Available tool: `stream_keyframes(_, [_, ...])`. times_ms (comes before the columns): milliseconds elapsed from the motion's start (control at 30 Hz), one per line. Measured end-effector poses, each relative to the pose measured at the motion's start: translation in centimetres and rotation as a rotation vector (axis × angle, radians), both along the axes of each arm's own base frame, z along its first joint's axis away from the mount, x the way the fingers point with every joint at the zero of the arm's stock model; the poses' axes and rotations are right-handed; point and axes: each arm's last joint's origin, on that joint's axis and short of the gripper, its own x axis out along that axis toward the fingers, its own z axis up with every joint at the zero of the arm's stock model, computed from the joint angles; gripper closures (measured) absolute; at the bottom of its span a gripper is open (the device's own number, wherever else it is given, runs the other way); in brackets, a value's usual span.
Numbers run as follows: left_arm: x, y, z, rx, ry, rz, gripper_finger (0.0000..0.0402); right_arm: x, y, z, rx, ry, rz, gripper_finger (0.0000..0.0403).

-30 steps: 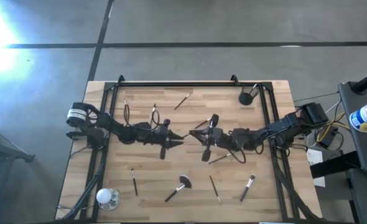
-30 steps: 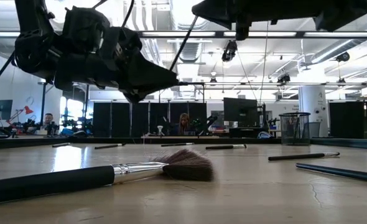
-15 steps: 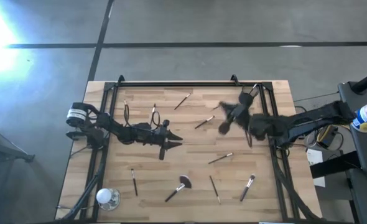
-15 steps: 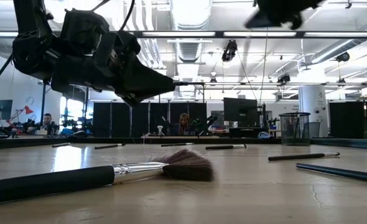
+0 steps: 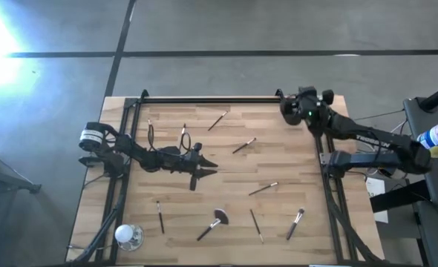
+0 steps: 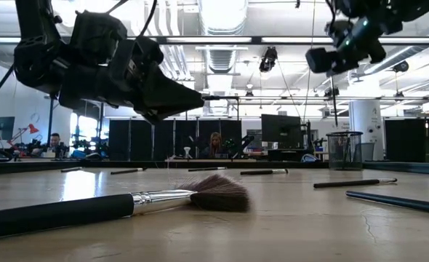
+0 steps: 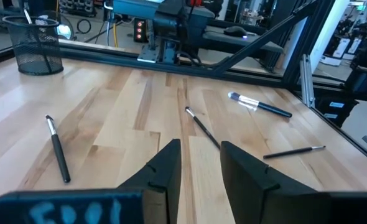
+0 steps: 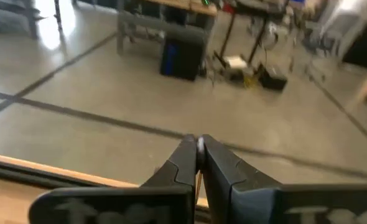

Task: Put items in baskets/containers
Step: Put the eyeshadow brush into the pen holder

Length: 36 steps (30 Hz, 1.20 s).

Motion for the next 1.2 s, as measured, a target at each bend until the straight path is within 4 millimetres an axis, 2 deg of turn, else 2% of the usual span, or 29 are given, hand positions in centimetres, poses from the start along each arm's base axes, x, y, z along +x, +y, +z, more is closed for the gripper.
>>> stream_keyframes(200, [-0.1,0.0,-0.2,0.0,0.012,0.0,0.0297,-1.3,-2.7,-2.0,0.109,-0.067,-0.072,0.0394])
stream_keyframes(433, [-0.1,0.0,-0.2,-0.001,0.02,0.0,0.0296,-1.3,-4.1,-4.0,0.211,-0.133,-0.092,0.0393])
stream_keyframes(700, [-0.1,0.0,-0.4,-0.001,0.034,0.001,0.0296,-0.7,-4.5,-5.3,0.3,-0.187,-0.066,0.0391])
stream_keyframes(1033, [-0.2,0.0,-0.5,-0.006,0.045,0.001,0.0296,-1.1,-4.3,-6.0,0.365,-0.192,-0.122,0.0388])
stream_keyframes(1200, [-0.2,0.0,-0.5,-0.006,0.045,0.001,0.0296,-1.4,-4.3,-6.2,0.384,-0.169,-0.136,0.0358])
